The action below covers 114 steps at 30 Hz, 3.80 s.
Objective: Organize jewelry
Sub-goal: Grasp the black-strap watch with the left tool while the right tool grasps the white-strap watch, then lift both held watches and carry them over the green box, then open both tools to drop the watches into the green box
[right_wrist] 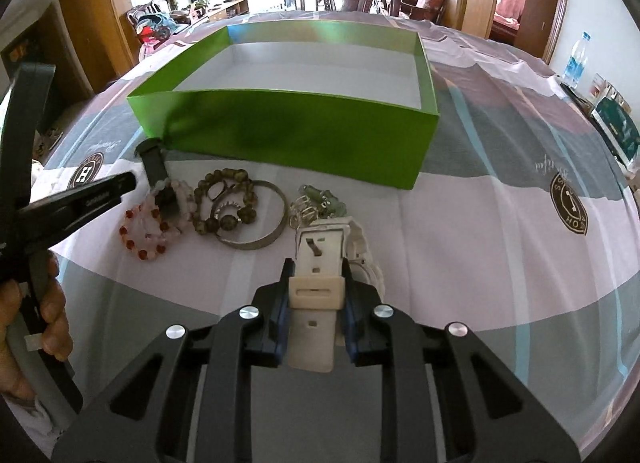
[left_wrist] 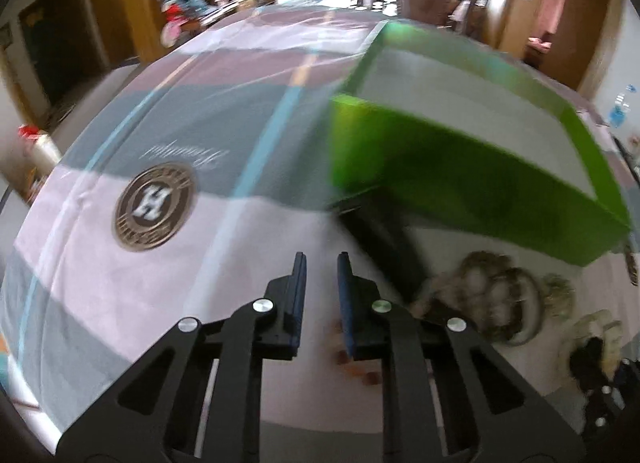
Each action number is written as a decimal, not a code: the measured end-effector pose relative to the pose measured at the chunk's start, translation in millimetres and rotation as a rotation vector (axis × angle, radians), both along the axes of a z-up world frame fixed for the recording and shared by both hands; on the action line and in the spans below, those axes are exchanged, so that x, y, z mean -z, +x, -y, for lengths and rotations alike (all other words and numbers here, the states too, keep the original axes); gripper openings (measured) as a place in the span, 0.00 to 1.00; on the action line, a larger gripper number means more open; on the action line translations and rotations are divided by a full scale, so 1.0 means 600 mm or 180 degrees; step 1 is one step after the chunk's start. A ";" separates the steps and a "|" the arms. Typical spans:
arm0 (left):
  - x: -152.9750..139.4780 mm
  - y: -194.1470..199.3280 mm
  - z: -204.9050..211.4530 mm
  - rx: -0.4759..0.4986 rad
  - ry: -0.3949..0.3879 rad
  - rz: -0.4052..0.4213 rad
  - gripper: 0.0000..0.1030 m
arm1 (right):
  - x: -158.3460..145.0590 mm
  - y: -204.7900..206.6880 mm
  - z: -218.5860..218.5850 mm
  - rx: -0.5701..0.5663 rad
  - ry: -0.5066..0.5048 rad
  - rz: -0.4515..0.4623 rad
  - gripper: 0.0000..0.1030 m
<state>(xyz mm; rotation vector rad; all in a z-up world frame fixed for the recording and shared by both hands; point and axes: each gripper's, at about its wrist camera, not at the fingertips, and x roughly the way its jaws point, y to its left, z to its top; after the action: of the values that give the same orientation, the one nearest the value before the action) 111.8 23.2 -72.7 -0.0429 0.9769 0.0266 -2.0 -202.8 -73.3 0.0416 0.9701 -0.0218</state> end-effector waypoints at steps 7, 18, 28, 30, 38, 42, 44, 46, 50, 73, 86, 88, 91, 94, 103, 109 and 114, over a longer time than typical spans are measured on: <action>0.004 -0.008 -0.039 -0.0188 -0.0153 -0.0071 0.31 | 0.001 0.002 0.002 0.0014 -0.0003 0.0029 0.22; -0.004 0.013 0.022 0.0009 -0.0092 -0.0027 0.79 | 0.009 0.003 0.007 0.0105 -0.0107 0.0087 0.55; 0.000 0.027 0.004 0.0238 -0.0423 -0.0125 0.16 | 0.008 0.001 0.029 0.0167 -0.0002 0.0143 0.22; -0.002 0.020 -0.020 0.0178 -0.0461 -0.0133 0.15 | 0.004 -0.002 0.035 0.0170 0.0036 0.0161 0.22; -0.055 0.010 -0.055 0.0266 -0.0687 -0.0024 0.04 | -0.008 0.002 0.037 0.0155 0.0117 0.0210 0.22; -0.084 0.008 -0.045 0.0391 -0.0689 0.0109 0.04 | -0.014 0.001 0.031 0.0110 0.0179 0.0232 0.22; -0.080 0.012 -0.052 0.0291 -0.0604 0.0102 0.12 | -0.016 0.001 0.030 0.0102 0.0190 0.0237 0.22; -0.068 0.013 -0.059 0.0180 -0.0510 0.0024 0.51 | -0.015 0.003 0.030 0.0106 0.0192 0.0221 0.22; -0.039 0.019 -0.053 0.0132 -0.0356 -0.0093 0.61 | -0.004 0.009 0.030 0.0108 0.0180 0.0158 0.22; -0.180 0.008 0.005 0.0723 -0.0561 0.0486 0.11 | -0.143 0.016 0.046 -0.0111 0.0156 0.0978 0.22; -0.182 0.009 0.041 0.0877 -0.0606 0.0537 0.06 | -0.138 0.054 0.041 -0.0110 0.0292 0.0889 0.22; -0.173 0.015 0.046 0.0880 -0.0597 0.0488 0.06 | -0.126 0.063 0.037 -0.0149 0.0298 0.0805 0.22; -0.180 0.031 0.059 0.0914 -0.0570 0.0536 0.06 | -0.129 0.082 0.033 -0.0136 0.0261 0.0838 0.22; -0.202 0.059 0.081 0.0887 -0.0471 0.0724 0.06 | -0.146 0.112 0.035 -0.0103 0.0228 0.0989 0.22; -0.153 0.145 0.116 0.0783 -0.0215 0.0633 0.13 | -0.087 0.196 0.041 0.0060 0.0117 0.0712 0.27; -0.143 0.128 0.092 0.0667 -0.0068 0.0700 0.55 | -0.112 0.151 0.070 0.0176 0.0243 0.0931 0.65; -0.138 0.060 0.039 0.0558 -0.0104 0.0609 0.55 | -0.126 0.074 0.090 0.0084 0.0344 0.0901 0.65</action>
<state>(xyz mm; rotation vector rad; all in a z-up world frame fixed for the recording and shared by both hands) 148.1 -0.3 10.1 0.0103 0.7868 -0.1521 42.3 -256.7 2.6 0.1531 0.6871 0.0121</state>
